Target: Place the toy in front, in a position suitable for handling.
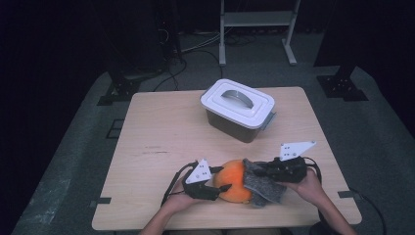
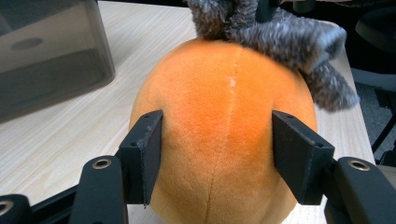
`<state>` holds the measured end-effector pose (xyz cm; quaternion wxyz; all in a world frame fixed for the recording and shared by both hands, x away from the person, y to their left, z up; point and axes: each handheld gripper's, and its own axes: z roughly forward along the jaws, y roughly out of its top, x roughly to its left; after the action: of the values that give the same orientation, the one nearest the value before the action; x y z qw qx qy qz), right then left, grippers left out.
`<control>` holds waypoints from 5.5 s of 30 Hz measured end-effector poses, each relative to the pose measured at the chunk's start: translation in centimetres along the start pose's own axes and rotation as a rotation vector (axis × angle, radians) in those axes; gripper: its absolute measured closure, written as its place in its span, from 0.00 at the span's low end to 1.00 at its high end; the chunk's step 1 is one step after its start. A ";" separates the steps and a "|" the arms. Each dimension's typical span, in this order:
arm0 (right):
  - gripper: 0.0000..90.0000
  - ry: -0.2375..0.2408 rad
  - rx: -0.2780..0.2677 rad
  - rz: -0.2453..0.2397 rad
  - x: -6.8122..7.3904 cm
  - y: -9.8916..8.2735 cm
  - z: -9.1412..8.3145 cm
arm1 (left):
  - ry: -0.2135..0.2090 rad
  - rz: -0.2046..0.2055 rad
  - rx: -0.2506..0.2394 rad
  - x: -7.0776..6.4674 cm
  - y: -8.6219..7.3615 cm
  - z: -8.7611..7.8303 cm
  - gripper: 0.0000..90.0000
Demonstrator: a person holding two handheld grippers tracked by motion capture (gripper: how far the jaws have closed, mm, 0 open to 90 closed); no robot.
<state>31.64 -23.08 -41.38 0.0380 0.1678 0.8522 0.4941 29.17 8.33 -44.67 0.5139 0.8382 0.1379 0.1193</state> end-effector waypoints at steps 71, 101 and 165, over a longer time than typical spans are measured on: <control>0.88 0.055 0.026 -0.045 0.9 2.4 1.4 | 0.012 0.028 0.012 -1.2 1.2 0.6 0.36; 0.88 0.055 0.017 -0.033 1.1 1.2 0.6 | -0.054 -0.070 0.002 -0.4 1.1 1.1 0.12; 0.88 0.045 0.050 -0.174 2.5 6.5 2.4 | 0.117 0.119 -0.002 -2.2 1.9 0.2 0.39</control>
<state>31.47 -17.36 -36.77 0.0575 0.0830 0.8763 0.4710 27.37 6.60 -43.19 0.4978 0.8361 0.1175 0.1984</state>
